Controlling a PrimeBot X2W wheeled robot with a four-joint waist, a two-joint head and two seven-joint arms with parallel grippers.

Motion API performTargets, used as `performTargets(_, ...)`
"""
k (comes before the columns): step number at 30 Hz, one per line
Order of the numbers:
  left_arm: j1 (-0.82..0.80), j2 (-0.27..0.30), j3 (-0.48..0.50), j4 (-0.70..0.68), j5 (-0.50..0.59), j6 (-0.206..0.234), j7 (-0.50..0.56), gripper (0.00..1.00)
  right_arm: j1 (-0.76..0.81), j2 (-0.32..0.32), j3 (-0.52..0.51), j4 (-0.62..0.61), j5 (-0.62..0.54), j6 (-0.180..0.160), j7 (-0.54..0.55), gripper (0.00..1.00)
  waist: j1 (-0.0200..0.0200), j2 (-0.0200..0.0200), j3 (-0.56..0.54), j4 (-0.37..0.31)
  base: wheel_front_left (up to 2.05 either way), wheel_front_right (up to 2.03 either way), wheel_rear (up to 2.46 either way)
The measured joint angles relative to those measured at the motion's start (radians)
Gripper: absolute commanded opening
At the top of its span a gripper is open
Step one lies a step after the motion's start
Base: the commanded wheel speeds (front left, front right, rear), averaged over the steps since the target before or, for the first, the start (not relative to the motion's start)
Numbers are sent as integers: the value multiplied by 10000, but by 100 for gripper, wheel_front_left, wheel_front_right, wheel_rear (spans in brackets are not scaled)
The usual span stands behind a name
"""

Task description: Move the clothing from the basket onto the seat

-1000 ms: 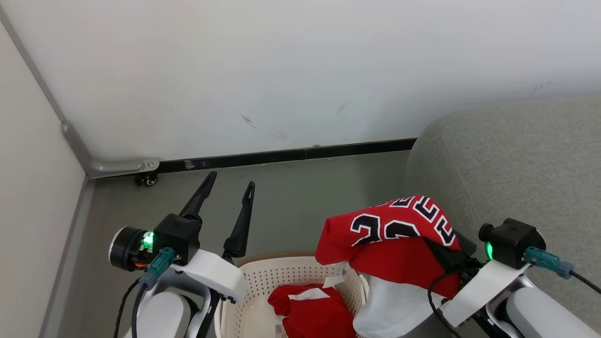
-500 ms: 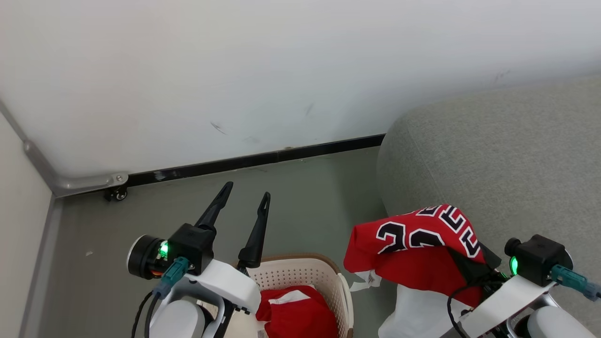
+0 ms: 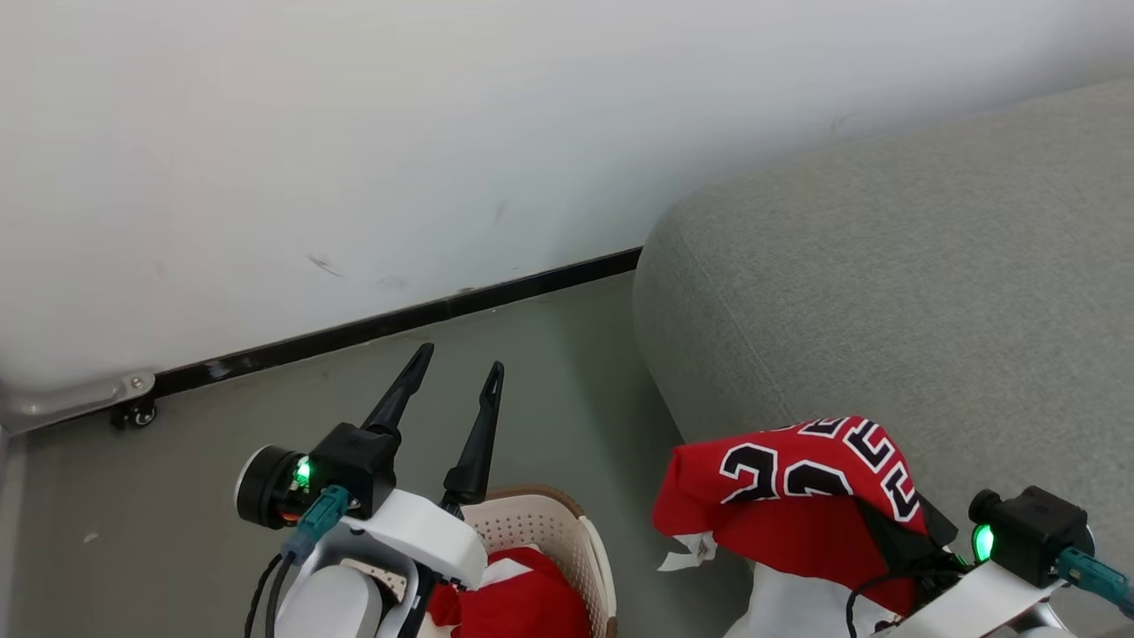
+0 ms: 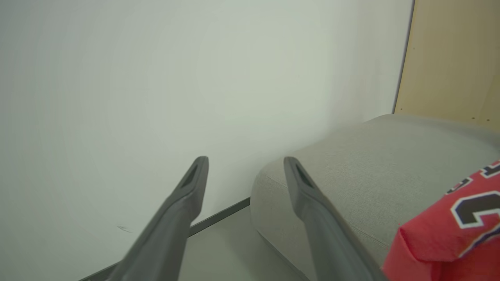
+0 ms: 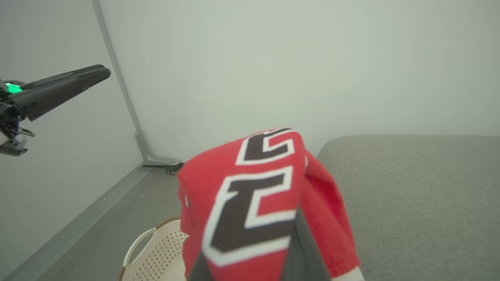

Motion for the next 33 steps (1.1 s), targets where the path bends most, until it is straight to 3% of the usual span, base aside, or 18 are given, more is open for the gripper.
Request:
performTargets(19,452,301,617,-309,-46,541,-102,100,141,203,-305,-986,-217,0,639,0,0,0,147,-1195,0,0,0)
performTargets(24,593,372,742,-516,-46,663,-130,100,-871,84,-1432,-1030,0,0,683,0,0,0,353,-1246,0,0,0)
performTargets(33,612,717,890,-1066,29,794,-138,100,-3055,-654,-2552,-803,29,0,1252,0,0,0,813,-1142,0,0,0)
